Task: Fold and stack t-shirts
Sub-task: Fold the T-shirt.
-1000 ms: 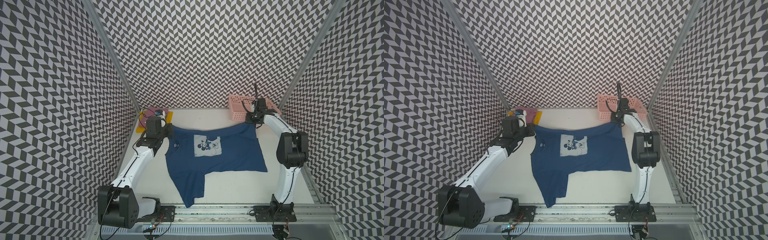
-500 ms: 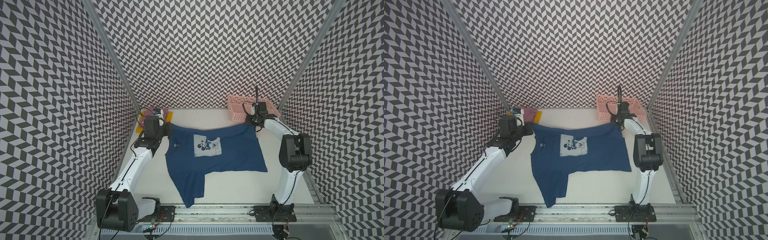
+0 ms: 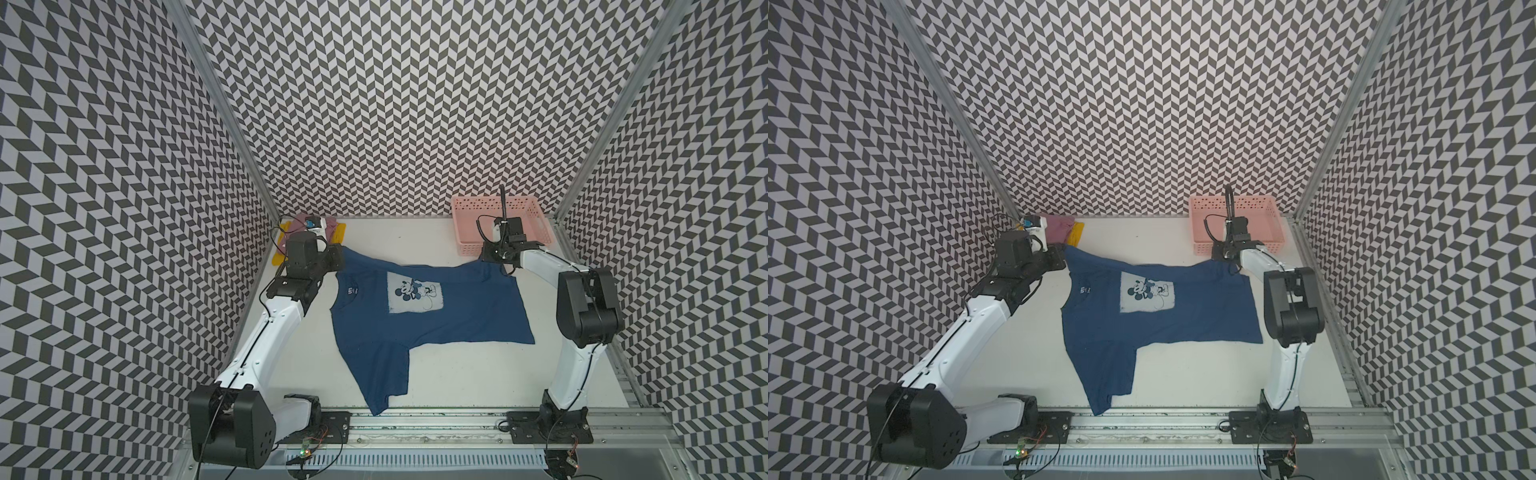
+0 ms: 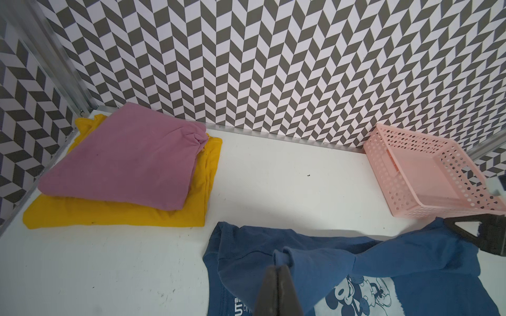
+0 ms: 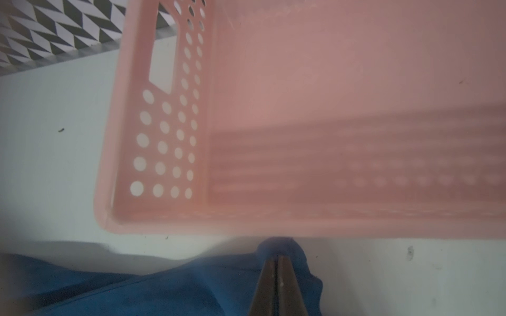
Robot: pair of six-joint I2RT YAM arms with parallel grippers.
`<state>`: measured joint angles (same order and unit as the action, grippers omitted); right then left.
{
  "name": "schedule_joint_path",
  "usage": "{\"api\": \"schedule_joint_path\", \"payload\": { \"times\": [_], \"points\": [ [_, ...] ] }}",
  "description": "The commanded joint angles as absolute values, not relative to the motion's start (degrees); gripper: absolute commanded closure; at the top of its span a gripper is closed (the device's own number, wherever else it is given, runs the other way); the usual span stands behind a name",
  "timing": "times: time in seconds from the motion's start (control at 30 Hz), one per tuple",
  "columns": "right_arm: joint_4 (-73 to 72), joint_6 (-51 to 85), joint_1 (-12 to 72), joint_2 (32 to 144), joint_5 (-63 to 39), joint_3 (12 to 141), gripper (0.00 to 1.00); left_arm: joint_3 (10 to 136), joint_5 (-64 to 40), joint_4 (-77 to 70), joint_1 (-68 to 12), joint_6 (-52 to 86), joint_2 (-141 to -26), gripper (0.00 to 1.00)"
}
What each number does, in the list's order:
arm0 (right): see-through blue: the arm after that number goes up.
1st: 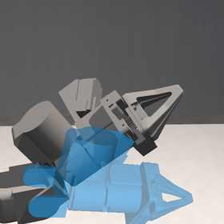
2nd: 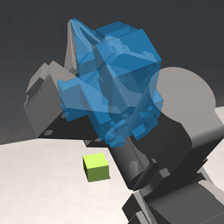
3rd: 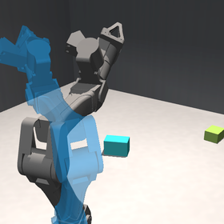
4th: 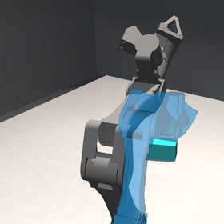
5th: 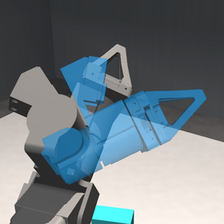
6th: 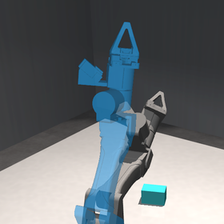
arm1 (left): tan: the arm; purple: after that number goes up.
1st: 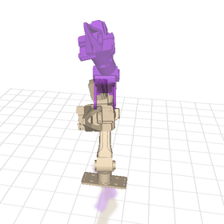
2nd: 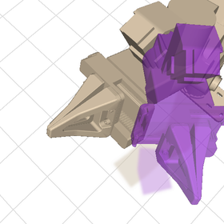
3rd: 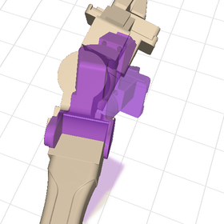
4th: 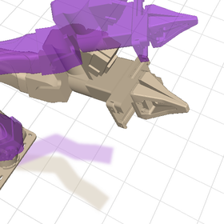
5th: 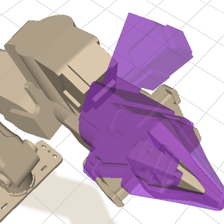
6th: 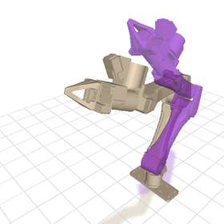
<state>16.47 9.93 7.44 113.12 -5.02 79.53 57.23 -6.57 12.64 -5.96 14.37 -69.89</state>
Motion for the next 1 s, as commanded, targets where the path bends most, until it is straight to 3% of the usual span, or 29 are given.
{"api": "schedule_joint_path", "payload": {
  "times": [0.0, 0.23, 0.37, 0.57, 0.77, 0.97],
  "points": [
    [14.00, 10.21, 7.81, 110.49, -4.67, 81.80, 1.00, 57.82, -7.30, 12.79, -5.63, 14.80, -68.04, 1.00],
    [19.73, 9.94, 7.71, 108.24, -2.33, 90.81, 1.00, 61.75, -6.91, 10.89, -5.55, 16.04, -68.94, 1.00],
    [19.57, 10.50, 8.11, 102.92, -4.07, 88.65, 1.00, 64.66, -6.19, 9.61, -5.61, 15.75, -67.31, 1.00],
    [16.04, 11.63, 9.09, 84.86, -6.71, 82.02, 1.00, 75.04, -5.71, 9.09, -5.78, 14.95, -61.69, 1.00],
    [12.92, 11.99, 11.29, 60.32, -2.21, 74.17, 1.00, 82.59, -6.91, 10.90, -6.78, 12.70, -53.06, 1.00],
    [24.43, 11.59, 11.52, 46.54, 1.63, 80.51, 1.00, 89.19, -7.65, 14.63, -7.75, 10.64, -44.74, 1.00]
  ]
}}
